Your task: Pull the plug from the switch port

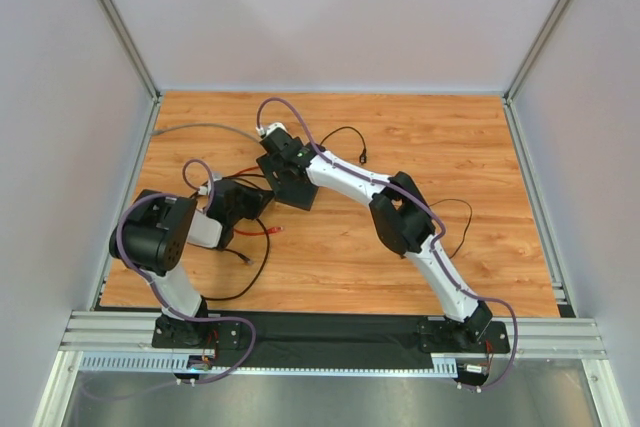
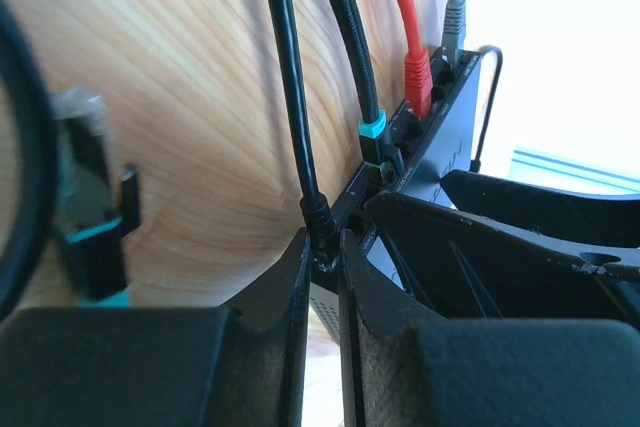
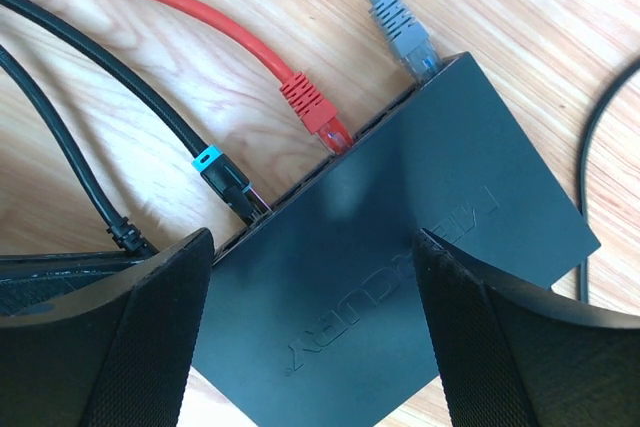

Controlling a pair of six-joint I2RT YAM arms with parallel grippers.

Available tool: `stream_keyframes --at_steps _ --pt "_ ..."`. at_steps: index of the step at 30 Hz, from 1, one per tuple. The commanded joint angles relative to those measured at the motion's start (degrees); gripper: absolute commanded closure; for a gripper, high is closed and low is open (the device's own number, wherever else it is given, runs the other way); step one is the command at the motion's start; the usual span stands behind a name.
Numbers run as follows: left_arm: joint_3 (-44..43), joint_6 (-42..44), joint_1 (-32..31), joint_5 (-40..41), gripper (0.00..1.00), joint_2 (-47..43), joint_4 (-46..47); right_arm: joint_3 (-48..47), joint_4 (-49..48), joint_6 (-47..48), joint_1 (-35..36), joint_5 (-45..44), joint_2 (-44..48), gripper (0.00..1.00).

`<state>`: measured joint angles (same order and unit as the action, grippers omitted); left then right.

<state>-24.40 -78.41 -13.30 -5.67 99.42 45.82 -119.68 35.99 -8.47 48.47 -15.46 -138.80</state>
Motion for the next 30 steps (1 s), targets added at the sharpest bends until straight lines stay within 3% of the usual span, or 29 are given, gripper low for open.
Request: stream_keyframes --at_steps 1,6,16,30 --pt "1.4 4.6 2.2 4.4 1.00 -3.2 -3.3 -1.7 2.5 1.7 0.6 1.0 -2.6 0.19" --pt "1.5 5.5 2.9 4.3 1.00 -5.1 -5.2 -1.9 2.3 1.3 0.5 2.0 -2.9 0.18" --pt "-0.9 3.6 2.9 1.5 1.00 1.6 -0.5 -2.0 2.6 4.5 0.4 6.8 -3.8 0.19" --pt "-5.9 10.5 3.3 5.5 1.00 -4.9 -16.3 -3.2 7.3 11.5 0.2 12.7 -6.2 0.20"
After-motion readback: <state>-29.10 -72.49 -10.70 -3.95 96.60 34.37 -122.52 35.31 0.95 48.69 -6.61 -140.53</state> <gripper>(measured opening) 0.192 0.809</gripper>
